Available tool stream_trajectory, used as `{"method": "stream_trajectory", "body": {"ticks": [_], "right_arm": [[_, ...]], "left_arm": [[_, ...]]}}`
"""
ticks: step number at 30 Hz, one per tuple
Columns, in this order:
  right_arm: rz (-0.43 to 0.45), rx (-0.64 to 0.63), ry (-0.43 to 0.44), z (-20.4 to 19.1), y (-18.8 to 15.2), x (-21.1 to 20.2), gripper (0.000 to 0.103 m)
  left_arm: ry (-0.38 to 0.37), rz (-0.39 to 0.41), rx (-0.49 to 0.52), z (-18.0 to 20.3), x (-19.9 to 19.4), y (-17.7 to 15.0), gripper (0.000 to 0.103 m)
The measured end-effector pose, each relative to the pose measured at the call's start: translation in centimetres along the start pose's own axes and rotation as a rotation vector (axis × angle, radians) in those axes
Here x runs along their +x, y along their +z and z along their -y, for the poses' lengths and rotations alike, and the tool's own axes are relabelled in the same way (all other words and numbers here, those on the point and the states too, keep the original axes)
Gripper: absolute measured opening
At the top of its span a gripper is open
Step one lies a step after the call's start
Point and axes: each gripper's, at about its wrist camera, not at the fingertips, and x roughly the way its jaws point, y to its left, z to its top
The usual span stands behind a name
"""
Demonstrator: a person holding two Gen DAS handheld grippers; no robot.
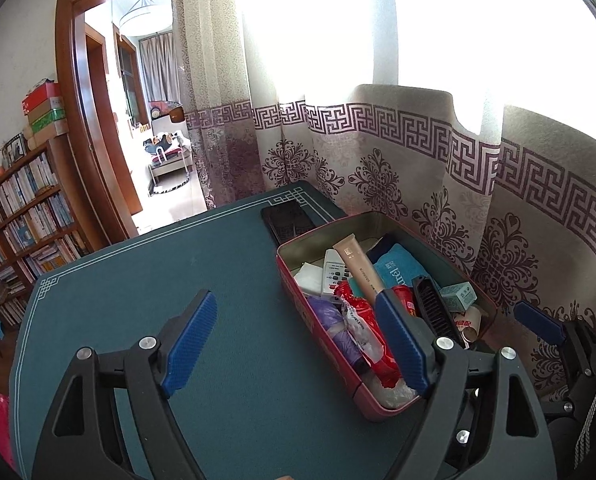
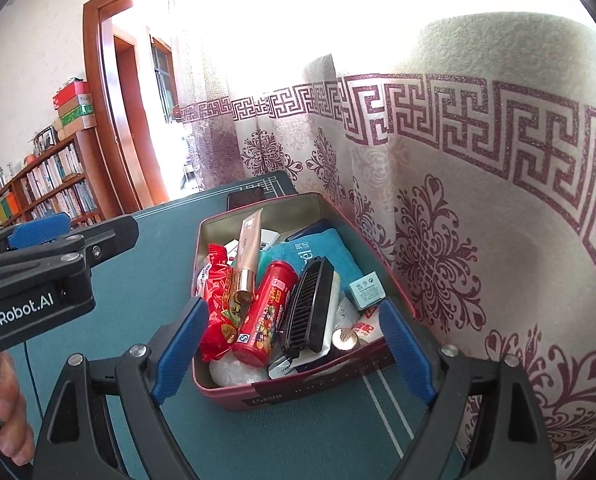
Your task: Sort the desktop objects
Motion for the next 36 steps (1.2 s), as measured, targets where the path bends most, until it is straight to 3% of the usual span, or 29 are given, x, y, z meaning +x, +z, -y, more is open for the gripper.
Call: {"method": "stream_trajectory", "body": {"ticks": [9,20,36], "right_arm": [[0.039,-0.045,-0.025,-1.4,-0.1,-1.4,0.102],[0.024,-0.052,-0.041,-2.0,-0.4,-1.6,0.102],[0.013,-0.066,-0.052,-2.5,-0.7,-2.0,0.102]], "left_arm": [[-0.001,0.002,0.004,0.0,-0.6,-0.2,0.084],[-0.027,-0.016,0.003,-0.1,-1.0,-0.6,0.085],[0.008,0.019,0.032,0.4,-1.8,-1.1,0.085]]}}
